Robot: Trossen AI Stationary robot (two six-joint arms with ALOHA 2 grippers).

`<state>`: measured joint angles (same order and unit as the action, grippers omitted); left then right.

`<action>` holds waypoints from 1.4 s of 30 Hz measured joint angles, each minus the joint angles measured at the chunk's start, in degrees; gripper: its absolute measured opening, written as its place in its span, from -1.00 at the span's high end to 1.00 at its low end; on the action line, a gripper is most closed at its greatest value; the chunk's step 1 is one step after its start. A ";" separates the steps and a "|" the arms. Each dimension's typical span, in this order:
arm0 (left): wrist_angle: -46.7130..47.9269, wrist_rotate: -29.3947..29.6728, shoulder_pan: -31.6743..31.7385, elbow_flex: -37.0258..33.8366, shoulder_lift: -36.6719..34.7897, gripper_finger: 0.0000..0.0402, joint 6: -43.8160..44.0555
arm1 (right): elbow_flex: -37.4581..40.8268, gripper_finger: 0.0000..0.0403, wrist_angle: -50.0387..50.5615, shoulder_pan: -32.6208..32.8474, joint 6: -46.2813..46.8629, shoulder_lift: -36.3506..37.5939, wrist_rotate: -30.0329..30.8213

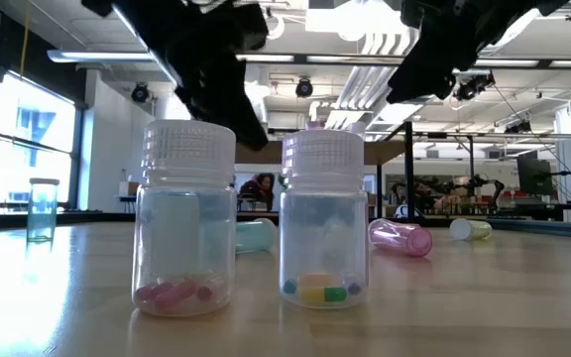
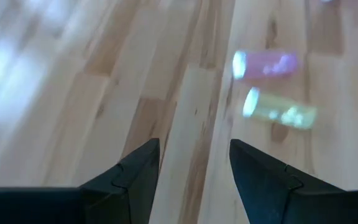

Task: Pick and place medicine bottles onto shelf by color
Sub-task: Put the left blue pill bottle on the shelf

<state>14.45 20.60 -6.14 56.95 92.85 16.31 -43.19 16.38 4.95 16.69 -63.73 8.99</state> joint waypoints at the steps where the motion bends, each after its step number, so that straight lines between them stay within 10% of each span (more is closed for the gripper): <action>1: 1.27 1.07 -0.84 0.02 -0.99 0.07 0.53 | 0.60 0.14 -1.08 0.32 0.00 -0.02 0.00; 15: 29.24 17.80 -13.47 -0.10 -13.54 0.07 24.62 | 1.06 0.14 -3.79 1.18 -0.19 -0.04 5.08; 27: 41.69 16.18 -20.78 -5.06 -13.04 0.07 60.56 | 1.06 0.14 -4.23 1.16 -0.20 -0.04 5.07; 42: 42.87 14.38 -24.67 -9.24 -12.83 0.07 73.31 | 1.06 0.14 -4.41 1.14 -0.09 -0.06 5.05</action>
<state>57.32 34.98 -30.81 47.70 80.03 89.62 -42.13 11.97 6.09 16.59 -63.79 14.04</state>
